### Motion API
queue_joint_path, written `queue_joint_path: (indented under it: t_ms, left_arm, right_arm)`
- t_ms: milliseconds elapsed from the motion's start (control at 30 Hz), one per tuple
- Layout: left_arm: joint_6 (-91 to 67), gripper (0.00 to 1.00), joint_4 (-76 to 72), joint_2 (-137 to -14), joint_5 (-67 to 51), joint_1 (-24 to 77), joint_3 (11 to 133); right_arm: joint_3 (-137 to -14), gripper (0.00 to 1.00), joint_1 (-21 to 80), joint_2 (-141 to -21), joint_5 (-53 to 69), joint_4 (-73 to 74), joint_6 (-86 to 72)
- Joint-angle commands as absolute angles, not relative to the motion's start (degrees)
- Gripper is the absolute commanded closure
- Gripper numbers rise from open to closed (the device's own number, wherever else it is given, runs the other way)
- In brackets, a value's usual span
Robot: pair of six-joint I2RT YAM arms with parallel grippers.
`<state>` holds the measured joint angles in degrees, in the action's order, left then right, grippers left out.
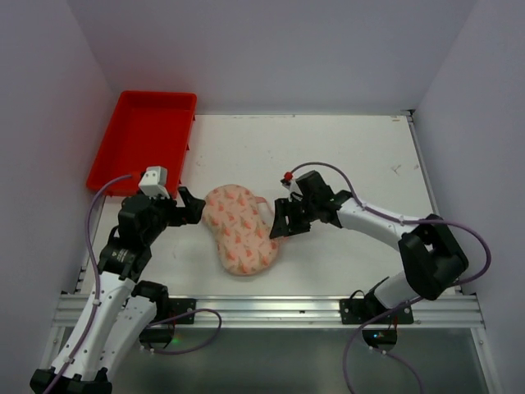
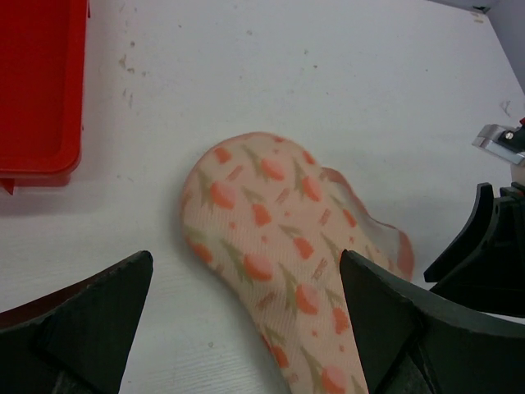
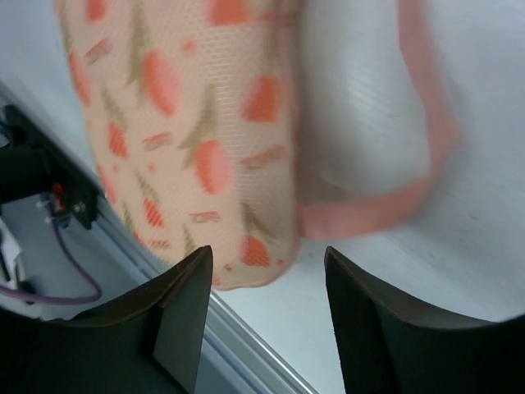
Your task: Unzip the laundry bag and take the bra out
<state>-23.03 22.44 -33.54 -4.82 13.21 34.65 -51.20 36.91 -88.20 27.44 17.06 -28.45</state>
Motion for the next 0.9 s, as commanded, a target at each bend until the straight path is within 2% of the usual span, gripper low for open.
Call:
queue_joint_path:
  t_ms: [0,67,233,433,633,867]
  left_arm:
    - [-24.17,0.0,23.55,-33.31,-10.28,13.36,36.74]
    - [-25.39,0.0,23.47,-33.31,-12.46,13.36,36.3]
    - [-26.28,0.0,23.38,-34.54,-16.34,13.36,34.19]
    - [-29.7,0.0,20.66,-36.82,-18.36,13.36,29.8]
    - [-32.87,0.0,15.65,-40.07,-21.35,13.36,26.2]
    - [-36.21,0.0,6.88,-47.88,-22.59,13.36,23.73]
  right_arm:
    - [-50.18,0.4,35.77,-80.35,15.96,19.07,-26.98]
    - [-50.36,0.33,35.77,-78.58,13.02,19.34,-28.64]
    - [-45.02,0.28,37.17,-68.85,10.38,17.76,-33.83]
    - [-34.05,0.23,46.48,-63.28,6.95,11.79,-48.57]
    - [-26.72,0.23,51.15,-69.68,14.32,-8.07,-56.33]
    - [-33.83,0.26,51.33,-81.73,15.29,-12.48,-56.42]
